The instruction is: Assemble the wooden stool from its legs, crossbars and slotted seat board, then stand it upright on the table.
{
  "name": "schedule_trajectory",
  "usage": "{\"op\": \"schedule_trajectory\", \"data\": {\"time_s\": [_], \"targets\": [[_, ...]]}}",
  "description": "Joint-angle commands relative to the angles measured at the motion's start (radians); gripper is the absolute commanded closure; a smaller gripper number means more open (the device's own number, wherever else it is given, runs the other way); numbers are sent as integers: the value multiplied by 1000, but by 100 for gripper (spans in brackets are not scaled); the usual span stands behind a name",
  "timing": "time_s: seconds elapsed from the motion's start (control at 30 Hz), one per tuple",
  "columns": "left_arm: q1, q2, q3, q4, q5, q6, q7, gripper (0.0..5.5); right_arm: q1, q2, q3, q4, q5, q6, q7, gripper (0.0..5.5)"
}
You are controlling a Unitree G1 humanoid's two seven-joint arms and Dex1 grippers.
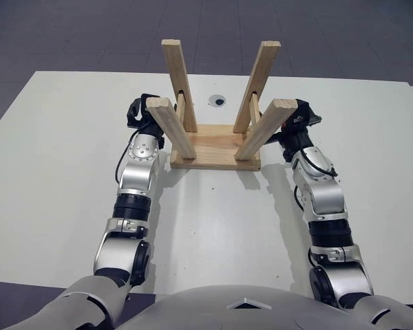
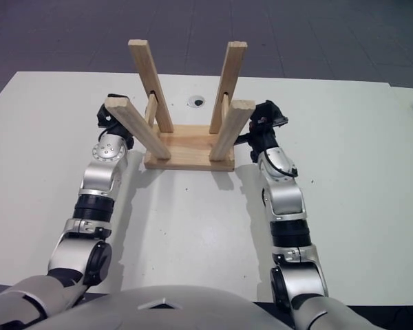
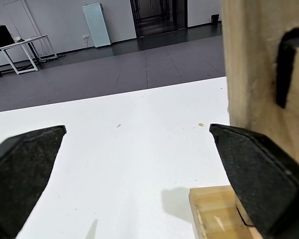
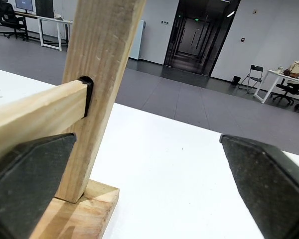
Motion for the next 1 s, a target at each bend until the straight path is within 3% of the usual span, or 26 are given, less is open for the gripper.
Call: {"op": "schedule_trajectory", "data": {"time_s": [0.03,0.27,0.37,0.43,0.53,0.7,0.87,1.0], "targets": [[20,-26,-9,-63,12,28,29,10,32,1,-8,-60,6,31,6,13],[28,27,176,-265,-58,1,114,10,59,-69,-145,-73,48,-18,27,13],[56,190,202,-326,-18,14,21,10,47,-120,-234,-114,149,9,101,13],[45,325,263,-320,-101,85,-132,10,17,-181,-309,-150,277,73,197,13],[74,518,302,-348,-370,227,-574,10,-28,-340,-411,-193,562,262,436,13],[165,729,399,-335,-646,389,-1024,10,-62,-565,-504,-179,859,425,771,13],[230,831,420,-370,-722,404,-1221,10,-116,-639,-454,-151,917,473,880,13],[223,832,356,-427,-759,414,-1276,10,-99,-663,-383,-160,880,471,909,65]]}}
